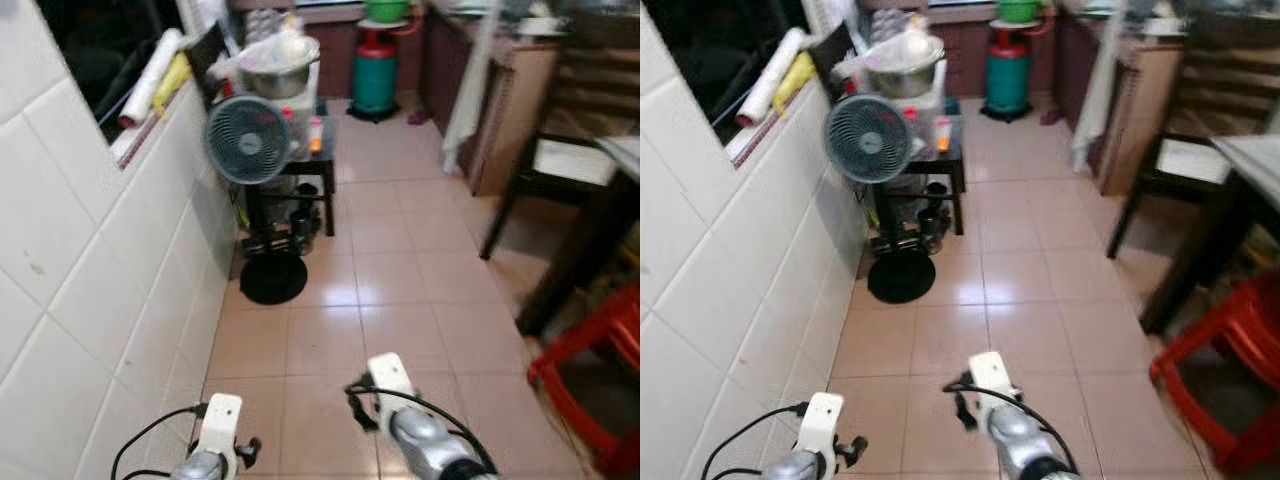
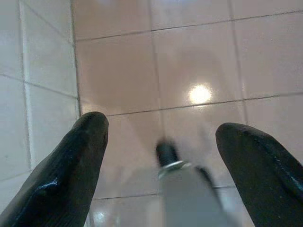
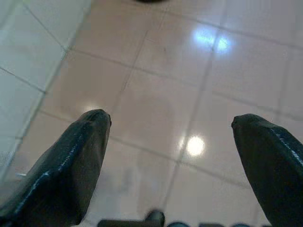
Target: Setting the table
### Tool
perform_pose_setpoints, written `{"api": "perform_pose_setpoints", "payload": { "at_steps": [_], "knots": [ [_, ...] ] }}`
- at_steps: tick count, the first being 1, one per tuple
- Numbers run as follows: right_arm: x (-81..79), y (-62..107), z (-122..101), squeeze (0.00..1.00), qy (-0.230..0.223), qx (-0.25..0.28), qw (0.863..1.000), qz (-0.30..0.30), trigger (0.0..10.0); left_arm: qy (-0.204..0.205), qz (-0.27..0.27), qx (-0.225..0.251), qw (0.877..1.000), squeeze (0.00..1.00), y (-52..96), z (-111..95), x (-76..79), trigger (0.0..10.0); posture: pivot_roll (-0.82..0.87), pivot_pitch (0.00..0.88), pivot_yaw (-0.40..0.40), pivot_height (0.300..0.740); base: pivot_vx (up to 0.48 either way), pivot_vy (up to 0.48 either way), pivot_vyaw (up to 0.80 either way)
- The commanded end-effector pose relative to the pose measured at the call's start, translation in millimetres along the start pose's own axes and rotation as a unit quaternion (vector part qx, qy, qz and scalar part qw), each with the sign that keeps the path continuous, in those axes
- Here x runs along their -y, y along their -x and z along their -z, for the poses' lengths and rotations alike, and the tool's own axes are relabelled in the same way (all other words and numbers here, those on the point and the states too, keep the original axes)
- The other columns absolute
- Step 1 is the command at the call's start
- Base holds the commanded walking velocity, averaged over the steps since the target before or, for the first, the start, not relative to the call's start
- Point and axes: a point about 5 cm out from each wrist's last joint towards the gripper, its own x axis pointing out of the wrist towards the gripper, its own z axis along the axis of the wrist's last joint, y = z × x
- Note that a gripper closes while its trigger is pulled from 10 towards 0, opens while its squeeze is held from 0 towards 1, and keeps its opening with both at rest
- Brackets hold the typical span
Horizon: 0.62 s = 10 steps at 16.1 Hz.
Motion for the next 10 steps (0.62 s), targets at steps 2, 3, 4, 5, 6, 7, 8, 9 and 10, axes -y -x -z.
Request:
{"api": "perform_pose_setpoints", "payload": {
  "at_steps": [2,3,4,5,6,7,8,9,10],
  "knots": [
    [-17.7,-0.5,2.5,0.0,0.002,-0.007,1.0,-0.014,10.0,-0.004,-0.012,-0.004,1.0,0.0,1.8,2.2,-11.4,10.0,-0.08,0.0,0.055,0.74,0.403,0.0,0.0],
    [-20.0,0.2,6.5,0.0,0.004,-0.012,1.0,-0.014,10.0,-0.003,-0.013,-0.005,1.0,0.0,1.9,2.7,-11.5,10.0,-0.08,0.0,0.054,0.74,0.39,0.0,0.0],
    [-21.5,0.7,9.0,0.0,0.005,-0.015,1.0,-0.014,10.0,0.001,-0.017,-0.006,1.0,0.0,2.0,3.2,-11.9,10.0,-0.08,0.0,0.05,0.74,0.274,0.0,0.0],
    [-25.7,1.9,14.6,0.0,0.008,-0.021,1.0,-0.016,10.0,0.011,-0.022,-0.005,1.0,0.0,2.2,4.0,-12.8,10.0,-0.07,0.0,0.044,0.74,0.0,0.0,0.0],
    [-31.8,3.1,19.9,0.0,0.014,-0.028,0.999,-0.021,10.0,0.024,-0.029,-0.009,0.999,0.0,3.9,8.7,-17.7,10.0,-0.07,0.0,0.044,0.74,0.0,0.0,0.0],
    [-37.2,3.3,20.7,0.0,0.022,-0.031,0.999,-0.027,10.0,0.035,-0.036,-0.014,0.999,0.0,5.3,13.3,-21.5,10.0,-0.04,0.0,0.022,0.74,0.0,0.0,0.0],
    [-38.3,3.1,19.8,0.0,0.028,-0.031,0.999,-0.031,10.0,0.044,-0.04,-0.017,0.998,0.0,6.1,15.9,-23.0,10.0,-0.03,0.0,0.011,0.74,0.0,0.0,0.0],
    [-32.6,2.6,18.4,0.0,0.036,-0.03,0.998,-0.034,10.0,0.051,-0.044,-0.018,0.998,0.0,6.8,18.3,-24.3,10.0,-0.01,0.0,-0.002,0.74,0.0,0.0,0.0],
    [-27.4,2.5,17.9,0.0,0.043,-0.029,0.998,-0.036,10.0,0.054,-0.047,-0.019,0.997,0.0,7.3,19.9,-25.1,10.0,0.0,0.0,-0.015,0.74,0.0,0.0,0.0]
  ]
}}
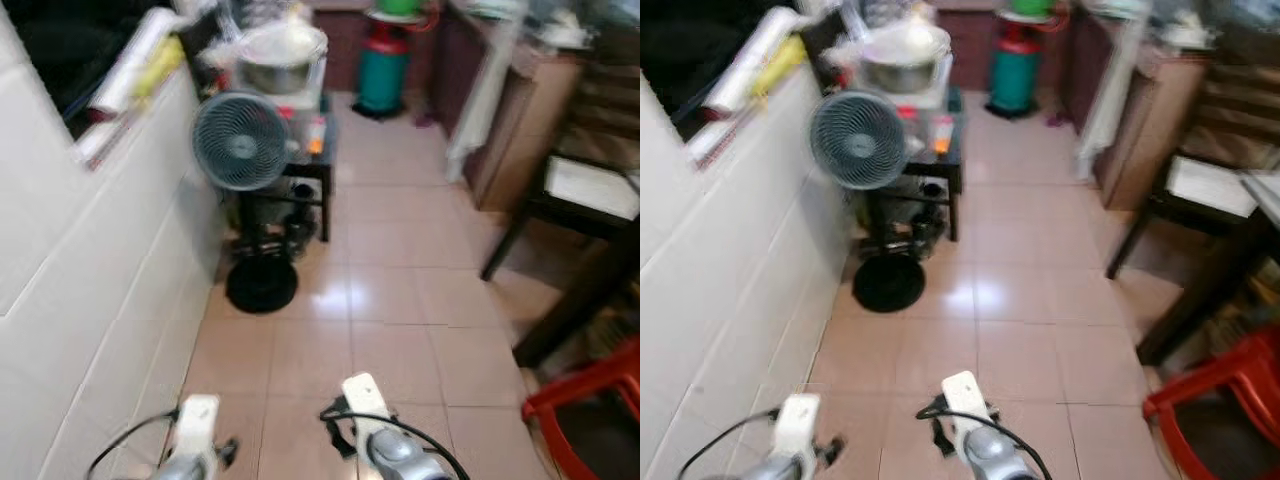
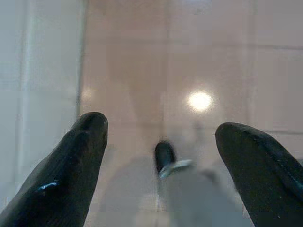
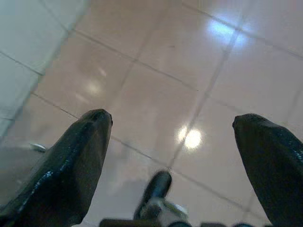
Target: Setting the table
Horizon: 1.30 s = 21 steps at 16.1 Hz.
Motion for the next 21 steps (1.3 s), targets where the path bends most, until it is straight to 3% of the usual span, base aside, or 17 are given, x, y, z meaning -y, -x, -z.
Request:
{"api": "perform_pose_setpoints", "payload": {
  "at_steps": [1,4,7,9,11,16,19,21],
  "knots": [
    [4.2,0.5,1.5,0.0,0.015,-0.003,1.0,-0.004,10.0,0.008,-0.004,-0.004,1.0,0.0,0.4,3.6,1.0,10.0,0.02,0.0,-0.027,0.74,0.0,0.0,0.0],
    [9.4,-0.2,-4.1,0.0,0.033,-0.001,0.999,-0.01,10.0,0.021,-0.017,-0.011,1.0,0.0,3.0,12.9,-5.3,10.0,0.07,0.0,-0.05,0.74,0.0,0.0,0.0],
    [39.7,8.6,19.1,0.0,0.027,-0.011,1.0,0.002,10.0,0.022,-0.029,-0.018,0.999,0.0,5.5,20.4,-11.9,10.0,0.08,0.0,-0.046,0.74,0.0,0.0,0.0],
    [70.5,22.3,46.5,0.0,0.002,-0.027,0.999,0.034,10.0,0.014,-0.031,-0.016,0.999,0.0,5.3,18.8,-13.1,10.0,0.08,0.0,-0.033,0.74,0.0,0.0,0.0],
    [81.2,26.5,54.9,0.0,-0.04,-0.04,0.995,0.079,10.0,0.002,-0.024,-0.007,1.0,0.0,4.0,13.1,-11.2,10.0,0.06,0.0,-0.014,0.74,0.0,0.0,0.0],
    [85.2,28.8,61.7,0.0,-0.136,-0.045,0.983,0.117,10.0,-0.019,0.014,-0.002,1.0,0.0,0.6,2.5,0.4,10.0,0.01,0.0,0.027,0.74,0.0,0.0,0.0],
    [82.0,27.7,60.8,0.0,-0.15,-0.042,0.981,0.111,10.0,-0.025,0.018,-0.004,1.0,0.0,0.3,2.4,2.8,10.0,0.0,0.0,0.032,0.74,0.0,0.0,0.0],
    [79.6,26.3,58.5,0.0,-0.159,-0.04,0.98,0.109,10.0,-0.002,0.026,-0.001,1.0,0.0,0.4,2.6,4.1,10.0,0.0,0.0,0.033,0.74,0.0,0.0,0.0]
  ]
}}
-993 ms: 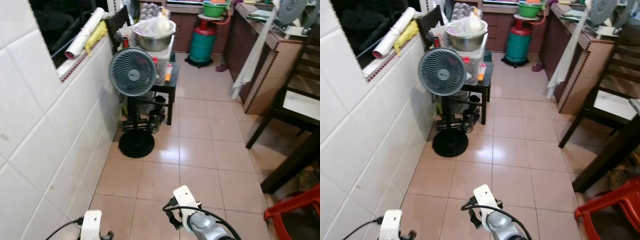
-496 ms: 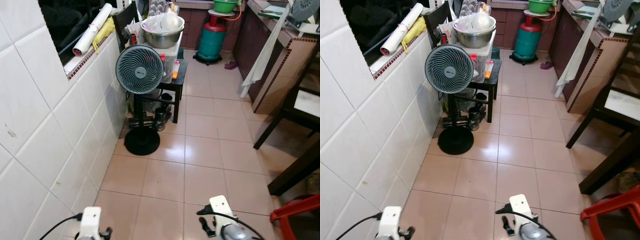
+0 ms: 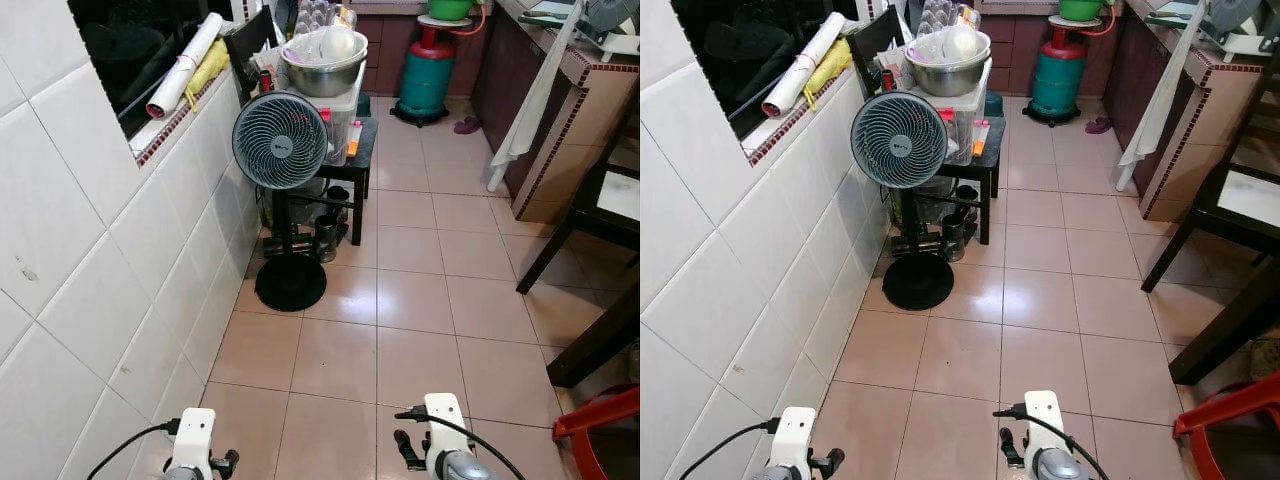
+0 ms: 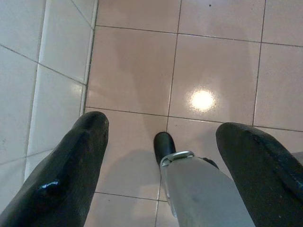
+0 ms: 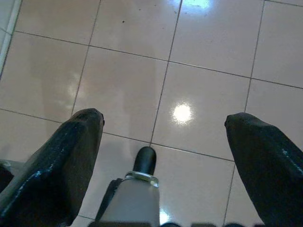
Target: Setting the table
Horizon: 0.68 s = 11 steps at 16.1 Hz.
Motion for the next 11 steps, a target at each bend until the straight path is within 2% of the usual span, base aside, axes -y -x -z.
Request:
{"api": "perform_pose_setpoints", "payload": {
  "at_steps": [1,3,5,7,8,11],
  "knots": [
    [-1.6,-1.1,-4.4,0.0,-0.005,0.002,1.0,-0.003,10.0,0.005,-0.001,-0.002,1.0,0.0,0.1,-0.3,-1.6,10.0,-0.01,0.0,0.032,0.74,0.0,0.0,0.0],
    [-3.2,-2.4,-10.8,0.0,0.001,0.009,1.0,-0.001,10.0,0.011,-0.003,0.006,1.0,0.0,-0.6,-5.1,-2.4,10.0,-0.01,0.0,0.029,0.74,0.0,0.0,0.0],
    [0.1,-3.6,-20.1,0.0,0.002,0.017,1.0,0.011,10.0,0.0,0.004,0.012,1.0,0.0,-2.2,-11.0,1.9,10.0,-0.02,0.0,0.03,0.74,0.0,0.0,0.0],
    [2.5,-3.9,-24.4,0.0,-0.001,0.025,1.0,0.019,10.0,-0.007,0.021,0.054,0.998,0.0,-7.9,-46.5,16.7,10.0,-0.02,0.0,0.03,0.74,0.0,0.0,0.0],
    [3.3,-4.1,-26.3,0.0,-0.006,0.027,0.999,0.021,10.0,-0.01,0.026,0.067,0.997,0.0,-9.0,-57.8,22.5,10.0,-0.03,0.0,0.031,0.74,0.0,0.0,0.0],
    [5.6,-4.7,-34.5,0.0,-0.006,0.038,0.999,0.026,10.0,-0.021,0.025,0.07,0.997,0.0,-9.4,-61.1,24.5,10.0,-0.04,0.0,0.034,0.74,0.0,0.0,0.0]
  ]
}}
